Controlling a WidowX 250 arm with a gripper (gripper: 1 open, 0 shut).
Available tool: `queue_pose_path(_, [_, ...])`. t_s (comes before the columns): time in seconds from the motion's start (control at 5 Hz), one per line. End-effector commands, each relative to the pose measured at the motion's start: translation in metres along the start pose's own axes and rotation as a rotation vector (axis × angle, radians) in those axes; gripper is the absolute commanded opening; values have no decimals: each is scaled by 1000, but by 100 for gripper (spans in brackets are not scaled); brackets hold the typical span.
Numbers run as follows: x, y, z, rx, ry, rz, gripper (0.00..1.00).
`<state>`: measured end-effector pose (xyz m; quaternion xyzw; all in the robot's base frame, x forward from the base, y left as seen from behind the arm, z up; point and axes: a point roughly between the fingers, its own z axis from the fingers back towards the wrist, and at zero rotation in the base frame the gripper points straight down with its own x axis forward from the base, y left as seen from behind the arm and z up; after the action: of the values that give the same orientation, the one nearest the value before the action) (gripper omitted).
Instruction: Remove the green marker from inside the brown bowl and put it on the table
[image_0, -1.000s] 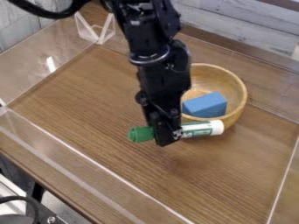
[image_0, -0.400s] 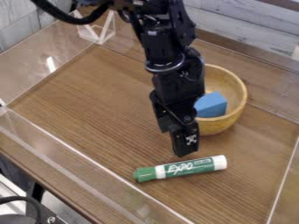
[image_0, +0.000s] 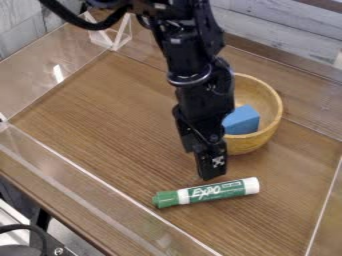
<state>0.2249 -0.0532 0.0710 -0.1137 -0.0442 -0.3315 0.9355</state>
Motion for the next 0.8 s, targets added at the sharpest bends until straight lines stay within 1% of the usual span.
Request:
queue_pose_path(0.0, [8,7,7,30,-33,-18,100])
queue_pose_path(0.6, [9,16,3,46,-33,-49,100])
